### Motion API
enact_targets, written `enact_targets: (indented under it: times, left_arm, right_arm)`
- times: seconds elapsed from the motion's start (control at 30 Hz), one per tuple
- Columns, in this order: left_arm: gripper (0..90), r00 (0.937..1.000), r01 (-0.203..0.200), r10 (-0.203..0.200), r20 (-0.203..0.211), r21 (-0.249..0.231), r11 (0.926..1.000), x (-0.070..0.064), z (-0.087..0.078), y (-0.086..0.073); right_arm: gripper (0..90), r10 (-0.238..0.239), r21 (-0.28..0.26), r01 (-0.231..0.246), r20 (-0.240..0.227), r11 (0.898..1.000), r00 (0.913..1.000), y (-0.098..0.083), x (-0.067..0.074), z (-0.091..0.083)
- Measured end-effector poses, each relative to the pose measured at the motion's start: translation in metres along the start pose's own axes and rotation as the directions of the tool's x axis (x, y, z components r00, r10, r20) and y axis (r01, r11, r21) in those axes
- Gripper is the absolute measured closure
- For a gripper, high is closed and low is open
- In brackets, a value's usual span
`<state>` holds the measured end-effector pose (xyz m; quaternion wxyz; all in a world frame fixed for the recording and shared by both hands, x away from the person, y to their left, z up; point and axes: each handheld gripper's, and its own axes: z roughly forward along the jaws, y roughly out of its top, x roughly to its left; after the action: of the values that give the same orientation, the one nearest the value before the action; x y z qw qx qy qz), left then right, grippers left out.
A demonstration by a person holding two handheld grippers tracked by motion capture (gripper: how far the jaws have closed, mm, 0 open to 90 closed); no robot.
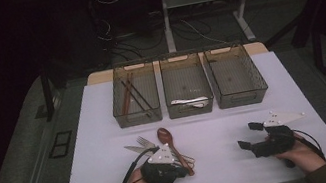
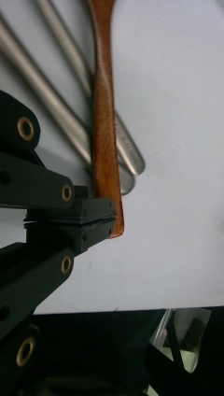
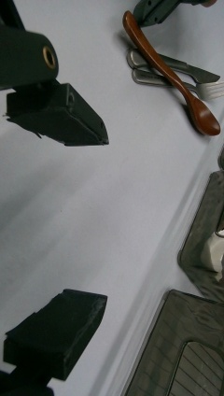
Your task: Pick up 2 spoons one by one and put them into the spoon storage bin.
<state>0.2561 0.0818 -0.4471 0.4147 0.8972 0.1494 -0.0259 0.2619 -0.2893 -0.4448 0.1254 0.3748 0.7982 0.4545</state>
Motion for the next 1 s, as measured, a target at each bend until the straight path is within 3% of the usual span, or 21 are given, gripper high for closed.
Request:
enact_targets:
  times: [0.17, 0.2, 0.37, 0.4, 0.87, 1.0]
  left_arm:
    - [87.7, 0.9994, -0.033, 0.033, -0.006, 0.013, 0.9994, 0.0, 0.009, 0.01]
    - [87.7, 0.9999, -0.014, 0.014, -0.008, -0.009, 0.9999, -0.002, 0.013, 0.012]
    - [87.9, 0.9996, -0.028, 0.028, -0.008, -0.007, 0.9996, -0.004, 0.022, 0.021]
    - [88.0, 0.9988, -0.048, 0.048, -0.009, -0.003, 0.9989, -0.002, 0.023, 0.022]
    - [88.8, 0.9985, -0.053, 0.053, -0.008, 0.033, 0.9981, 0.002, 0.045, 0.04]
    - [88.8, 0.9979, -0.058, 0.059, -0.025, 0.052, 0.997, 0.005, 0.051, 0.044]
  right_arm:
    - [18.4, 0.002, 0.002, -0.002, 0.002, 1.0, 1.0, 0.0, -0.001, 0.0]
    - [18.4, 0.003, 0.003, -0.003, 0.002, 1.0, 1.0, 0.0, -0.001, 0.0]
    - [18.4, 0.002, 0.005, -0.002, 0.001, 1.0, 1.0, 0.0, -0.001, 0.0]
    - [18.4, 0.002, 0.005, -0.002, 0.001, 1.0, 1.0, 0.0, -0.001, 0.0]
    - [18.4, -0.003, 0.005, 0.003, 0.003, 1.0, 1.0, 0.0, -0.001, 0.0]
    - [18.4, -0.003, 0.002, 0.003, 0.002, 1.0, 1.0, 0.0, -0.002, -0.001]
